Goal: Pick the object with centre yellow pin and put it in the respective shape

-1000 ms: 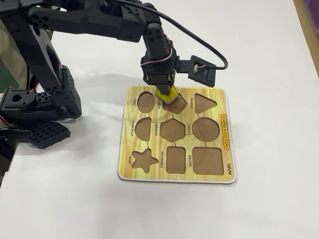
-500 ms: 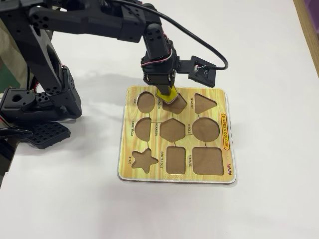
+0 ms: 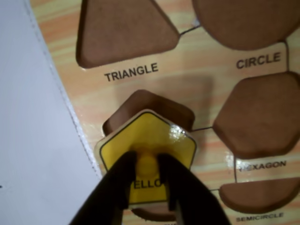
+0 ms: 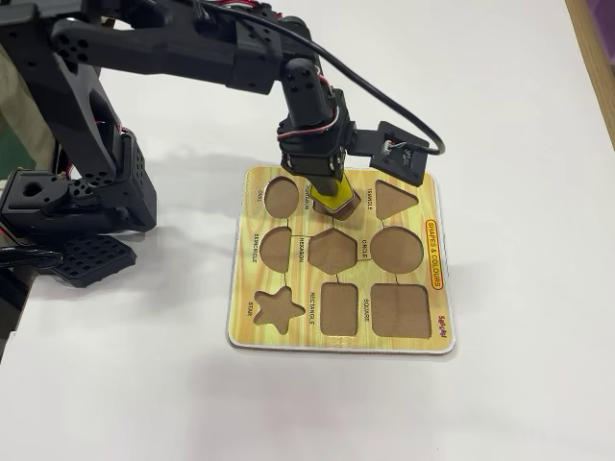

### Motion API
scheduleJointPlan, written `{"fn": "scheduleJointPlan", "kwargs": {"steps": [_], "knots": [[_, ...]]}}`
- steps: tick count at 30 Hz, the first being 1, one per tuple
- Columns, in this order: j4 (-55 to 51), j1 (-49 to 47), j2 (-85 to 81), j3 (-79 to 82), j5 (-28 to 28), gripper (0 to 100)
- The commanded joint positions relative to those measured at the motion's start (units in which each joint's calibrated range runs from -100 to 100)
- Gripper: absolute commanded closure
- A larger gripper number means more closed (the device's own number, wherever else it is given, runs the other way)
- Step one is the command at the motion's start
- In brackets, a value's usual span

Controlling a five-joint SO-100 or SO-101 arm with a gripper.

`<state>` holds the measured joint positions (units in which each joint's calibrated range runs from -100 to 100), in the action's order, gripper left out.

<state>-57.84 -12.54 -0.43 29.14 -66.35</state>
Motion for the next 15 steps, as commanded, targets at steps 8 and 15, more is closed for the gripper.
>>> {"fn": "scheduleJointPlan", "kwargs": {"steps": [8, 15], "knots": [[0.7, 0.9, 3.9, -7.4, 4.3, 99], [0.7, 1.0, 4.4, -6.6, 4.4, 99]]}}
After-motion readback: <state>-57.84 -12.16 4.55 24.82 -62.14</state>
